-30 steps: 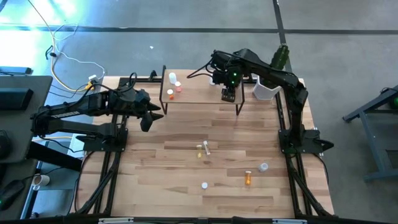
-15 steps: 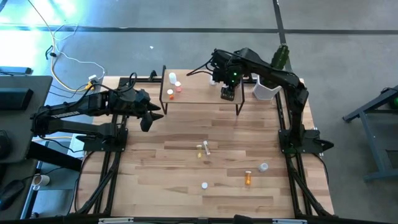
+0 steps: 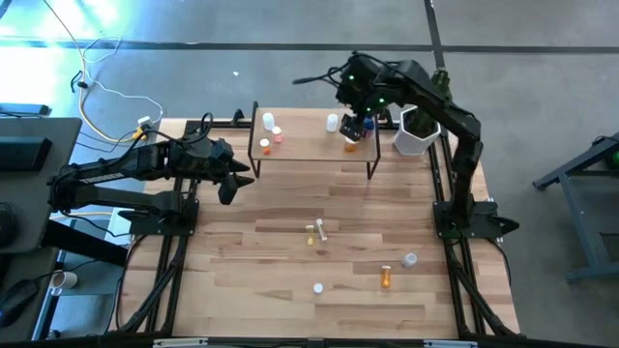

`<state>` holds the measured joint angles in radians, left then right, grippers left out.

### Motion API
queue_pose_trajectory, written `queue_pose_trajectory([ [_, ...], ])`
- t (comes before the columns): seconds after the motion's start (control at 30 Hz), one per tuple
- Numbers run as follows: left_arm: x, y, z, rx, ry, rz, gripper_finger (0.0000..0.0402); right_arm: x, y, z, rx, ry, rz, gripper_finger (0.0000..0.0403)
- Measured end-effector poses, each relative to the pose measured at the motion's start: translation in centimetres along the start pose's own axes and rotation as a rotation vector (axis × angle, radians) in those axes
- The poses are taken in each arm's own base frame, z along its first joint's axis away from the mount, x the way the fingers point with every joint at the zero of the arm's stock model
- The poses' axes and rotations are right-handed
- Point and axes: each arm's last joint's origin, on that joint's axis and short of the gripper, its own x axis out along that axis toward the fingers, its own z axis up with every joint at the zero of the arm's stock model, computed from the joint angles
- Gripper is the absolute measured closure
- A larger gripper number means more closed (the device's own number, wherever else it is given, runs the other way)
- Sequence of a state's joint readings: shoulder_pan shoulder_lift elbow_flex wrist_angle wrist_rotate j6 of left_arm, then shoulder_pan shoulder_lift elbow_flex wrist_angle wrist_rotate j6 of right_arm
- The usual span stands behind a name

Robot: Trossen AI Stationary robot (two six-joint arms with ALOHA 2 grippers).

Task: Pick and place medicine bottles onto shelf by color
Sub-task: Adjust the blue pill bottle on the shelf

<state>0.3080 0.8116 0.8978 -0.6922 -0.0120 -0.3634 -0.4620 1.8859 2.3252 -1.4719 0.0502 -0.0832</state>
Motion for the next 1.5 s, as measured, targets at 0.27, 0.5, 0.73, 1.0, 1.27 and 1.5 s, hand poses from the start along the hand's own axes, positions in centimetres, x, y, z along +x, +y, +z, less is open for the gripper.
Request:
queue_pose_trajectory([
  [0.27,0.0,0.0,0.0,0.035,0.001,0.000,0.0190,-4.5,0.6,-2.2,0.053,-0.118,-0.022,0.0149],
  [0.5,0.0,0.0,0.0,0.035,0.001,-0.001,0.0190,-5.7,1.6,-7.1,0.184,-0.177,-0.060,0.0149],
  [0.73,0.0,0.0,0.0,0.053,0.000,0.000,0.0190,-5.6,3.7,-12.7,0.366,-0.194,0.003,0.0149],
  [1.0,0.0,0.0,0.0,0.060,0.001,0.000,0.0190,-4.9,6.3,-17.6,0.550,-0.164,0.024,0.0149],
  [1.27,0.0,0.0,0.0,0.061,0.000,0.000,0.0190,-3.2,8.3,-20.2,0.656,-0.154,-0.027,0.0149],
  [1.5,0.0,0.0,0.0,0.061,0.000,-0.001,0.0190,-2.6,7.9,-18.6,0.617,-0.335,-0.181,0.0149],
])
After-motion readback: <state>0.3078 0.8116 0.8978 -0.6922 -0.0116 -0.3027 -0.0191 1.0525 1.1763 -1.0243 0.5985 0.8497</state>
